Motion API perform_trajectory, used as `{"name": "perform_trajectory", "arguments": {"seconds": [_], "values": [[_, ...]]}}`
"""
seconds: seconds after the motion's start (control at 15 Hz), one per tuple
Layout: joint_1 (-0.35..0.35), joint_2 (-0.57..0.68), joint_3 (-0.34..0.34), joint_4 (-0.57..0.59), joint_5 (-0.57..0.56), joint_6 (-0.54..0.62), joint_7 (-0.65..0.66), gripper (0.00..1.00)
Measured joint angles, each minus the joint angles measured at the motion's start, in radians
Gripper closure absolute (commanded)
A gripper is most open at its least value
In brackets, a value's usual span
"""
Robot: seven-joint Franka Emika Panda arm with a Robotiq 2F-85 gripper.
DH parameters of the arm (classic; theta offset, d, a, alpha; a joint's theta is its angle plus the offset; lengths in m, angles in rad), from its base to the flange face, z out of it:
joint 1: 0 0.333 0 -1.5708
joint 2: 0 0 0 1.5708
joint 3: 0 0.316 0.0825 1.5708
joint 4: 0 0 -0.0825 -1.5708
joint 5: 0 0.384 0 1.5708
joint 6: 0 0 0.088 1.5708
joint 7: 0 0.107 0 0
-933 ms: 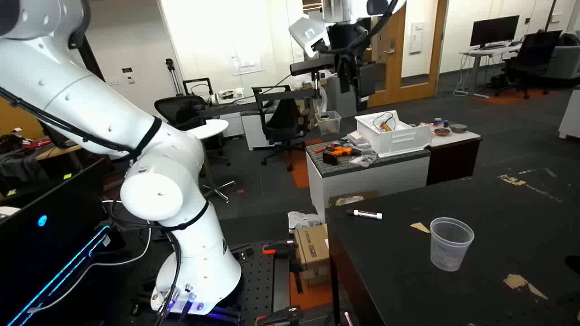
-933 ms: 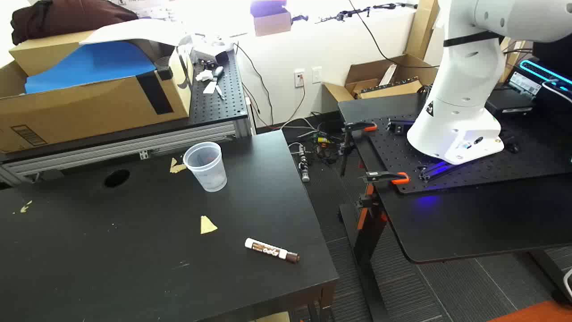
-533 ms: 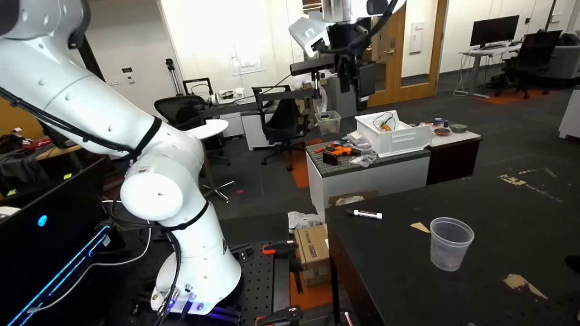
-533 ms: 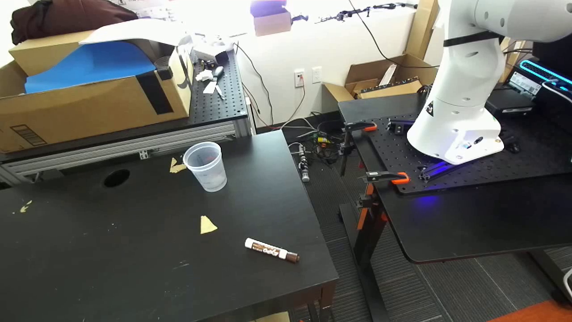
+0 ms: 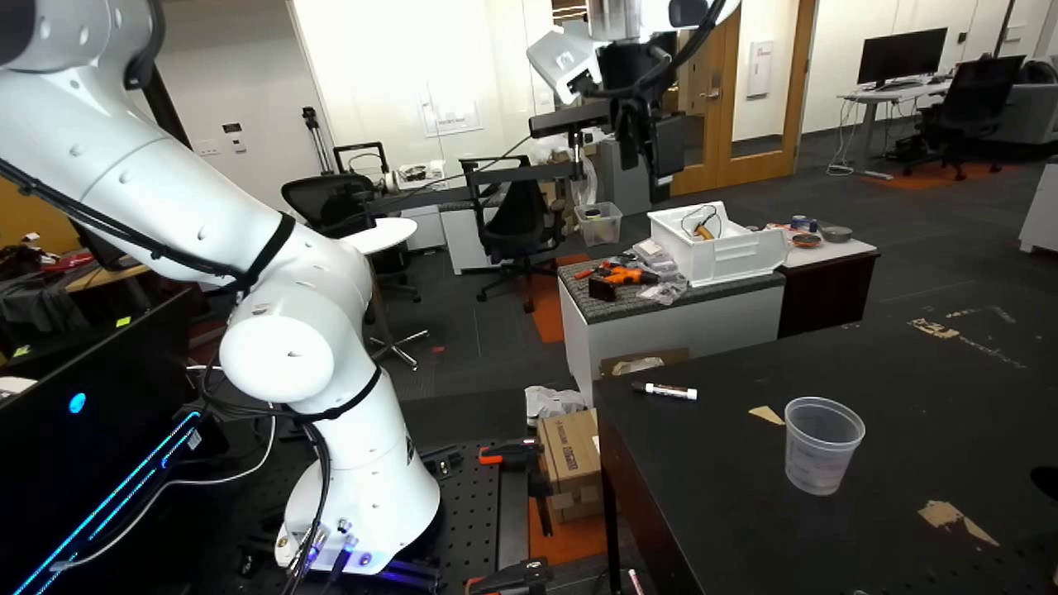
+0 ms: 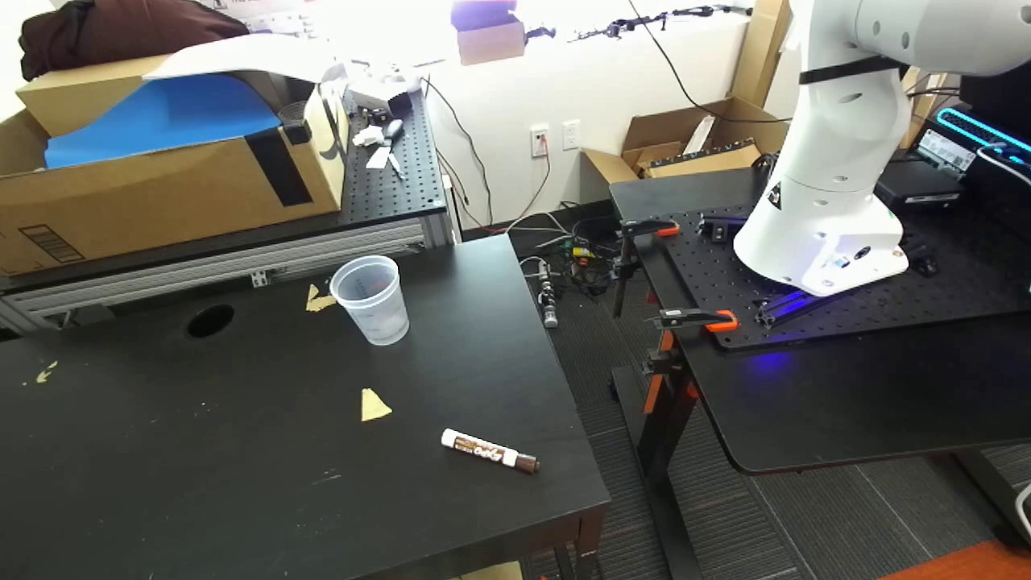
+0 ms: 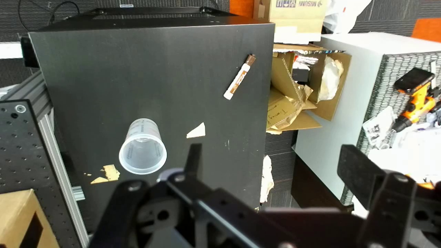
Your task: Pick up the pen from the table and slightly move it to the right.
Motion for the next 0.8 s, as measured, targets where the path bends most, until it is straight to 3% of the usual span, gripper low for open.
{"name": "perform_trajectory", "arguments": {"seconds": [0.8], "values": [[-0.004, 0.050, 0.038, -0.017, 0.046, 0.048, 0.003, 0.00]]}}
